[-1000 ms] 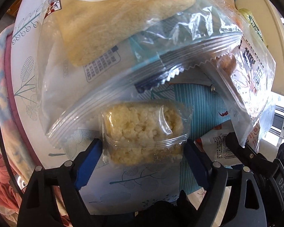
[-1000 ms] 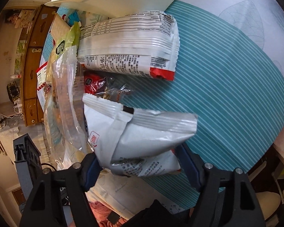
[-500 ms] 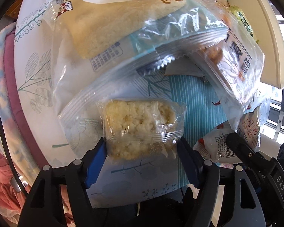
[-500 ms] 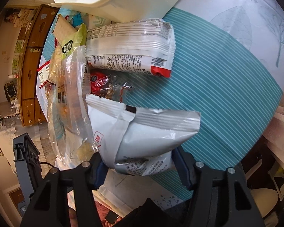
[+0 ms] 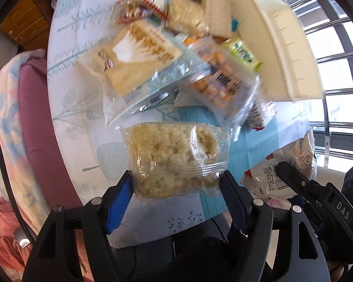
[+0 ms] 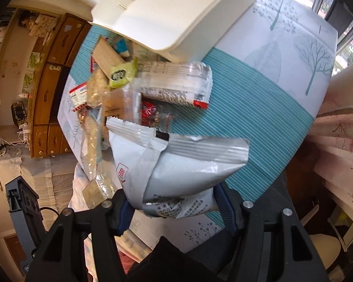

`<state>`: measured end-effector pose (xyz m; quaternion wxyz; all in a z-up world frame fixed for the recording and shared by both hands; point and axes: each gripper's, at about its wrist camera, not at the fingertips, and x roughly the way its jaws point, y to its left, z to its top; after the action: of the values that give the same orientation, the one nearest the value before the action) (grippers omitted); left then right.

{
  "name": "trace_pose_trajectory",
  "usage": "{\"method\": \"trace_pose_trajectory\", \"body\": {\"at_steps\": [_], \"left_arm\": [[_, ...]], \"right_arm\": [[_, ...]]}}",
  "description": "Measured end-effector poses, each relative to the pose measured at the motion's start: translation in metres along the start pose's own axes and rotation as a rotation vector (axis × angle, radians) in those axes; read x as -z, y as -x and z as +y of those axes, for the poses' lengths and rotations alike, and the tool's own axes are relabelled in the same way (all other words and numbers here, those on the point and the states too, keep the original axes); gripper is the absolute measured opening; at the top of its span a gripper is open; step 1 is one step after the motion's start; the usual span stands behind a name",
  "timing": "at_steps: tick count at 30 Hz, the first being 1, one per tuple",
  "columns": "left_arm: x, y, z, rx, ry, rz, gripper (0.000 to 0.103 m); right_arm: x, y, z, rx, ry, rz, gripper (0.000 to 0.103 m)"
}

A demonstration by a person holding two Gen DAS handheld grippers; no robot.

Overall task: Organize snacks
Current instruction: 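Carry rice crisp bag with left tool while right tool carries packet to tray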

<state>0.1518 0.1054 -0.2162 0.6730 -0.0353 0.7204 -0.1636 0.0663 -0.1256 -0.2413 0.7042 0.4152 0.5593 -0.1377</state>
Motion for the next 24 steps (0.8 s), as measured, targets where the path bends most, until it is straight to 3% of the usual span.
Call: {"method": "trace_pose_trajectory", "body": {"at_steps": [15, 24], "left_arm": [[0.016, 0.087, -0.075, 0.126, -0.131, -0.415, 0.072], [0.018, 0.114, -0.122, 0.190, -0.157, -0.586, 0.072]], "right_arm": [[-0.026, 0.065, 0.016, -0.056, 0.222, -0.218, 0.062], [-0.059, 0.102, 0.024, -0.052, 0.434, -0.313, 0.062]]}}
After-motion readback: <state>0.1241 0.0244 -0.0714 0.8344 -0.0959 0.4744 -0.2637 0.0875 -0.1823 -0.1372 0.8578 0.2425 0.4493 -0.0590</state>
